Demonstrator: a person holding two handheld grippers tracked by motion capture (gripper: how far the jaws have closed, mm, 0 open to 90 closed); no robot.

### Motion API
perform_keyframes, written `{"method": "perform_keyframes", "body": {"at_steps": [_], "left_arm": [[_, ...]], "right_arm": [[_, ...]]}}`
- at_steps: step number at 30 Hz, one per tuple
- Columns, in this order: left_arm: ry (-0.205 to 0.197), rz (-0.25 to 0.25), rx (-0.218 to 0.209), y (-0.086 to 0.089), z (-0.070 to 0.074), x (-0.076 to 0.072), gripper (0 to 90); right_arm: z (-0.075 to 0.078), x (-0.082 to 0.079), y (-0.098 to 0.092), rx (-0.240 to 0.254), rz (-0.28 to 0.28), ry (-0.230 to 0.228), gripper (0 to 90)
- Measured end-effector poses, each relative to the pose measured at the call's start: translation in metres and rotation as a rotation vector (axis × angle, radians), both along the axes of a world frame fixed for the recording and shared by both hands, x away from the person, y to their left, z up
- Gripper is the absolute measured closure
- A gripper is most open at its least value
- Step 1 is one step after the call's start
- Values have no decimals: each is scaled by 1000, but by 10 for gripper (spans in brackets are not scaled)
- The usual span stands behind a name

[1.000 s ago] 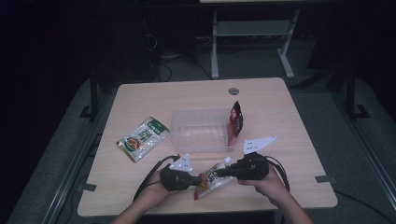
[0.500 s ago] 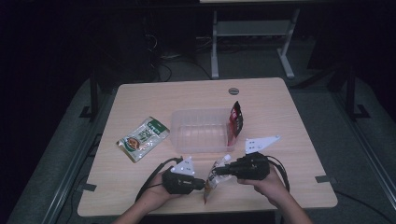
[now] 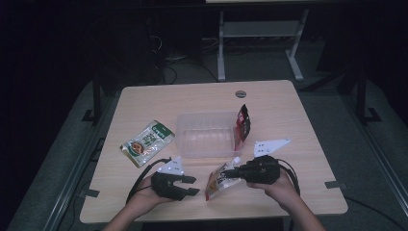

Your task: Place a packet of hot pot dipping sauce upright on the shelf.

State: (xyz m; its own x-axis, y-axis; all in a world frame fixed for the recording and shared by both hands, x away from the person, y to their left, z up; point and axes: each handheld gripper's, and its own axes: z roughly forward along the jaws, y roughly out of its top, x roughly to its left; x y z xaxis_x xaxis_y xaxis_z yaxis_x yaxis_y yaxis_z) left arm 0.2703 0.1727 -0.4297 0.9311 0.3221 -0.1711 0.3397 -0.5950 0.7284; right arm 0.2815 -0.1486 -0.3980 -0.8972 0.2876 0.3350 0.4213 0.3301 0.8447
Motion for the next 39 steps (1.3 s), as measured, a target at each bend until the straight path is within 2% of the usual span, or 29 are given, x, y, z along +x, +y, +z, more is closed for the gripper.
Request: {"method": "perform_keyframes", "body": {"at_steps": [4, 6, 8, 14, 18, 27, 33, 34, 39], "left_arm": [[-1, 7, 27, 12, 4, 0, 466], [-1, 12, 32, 18, 5, 0, 434], [1, 24, 28, 23, 4, -1, 403], [46, 38, 14, 35, -3, -7, 324], [40, 32, 42, 36, -7, -6, 280], [28, 50, 32, 38, -9, -3, 203], [30, 46, 42, 36, -10, -3, 169], [24, 35, 56, 37, -9, -3, 165], [25, 30, 58, 36, -10, -2, 138]], "right_arm": [[6, 1, -3, -3, -15, -14, 896], [10, 3, -3, 8, -22, -24, 896], [16, 4, -2, -2, -22, -30, 896], [30, 12, 2, 1, -19, -48, 896], [38, 18, 4, 10, -21, -70, 896], [54, 35, 13, 29, -22, -97, 896], [62, 49, 20, 27, -22, -112, 896], [63, 51, 21, 27, -24, -112, 896], [70, 61, 26, 29, -30, -126, 896]]}}
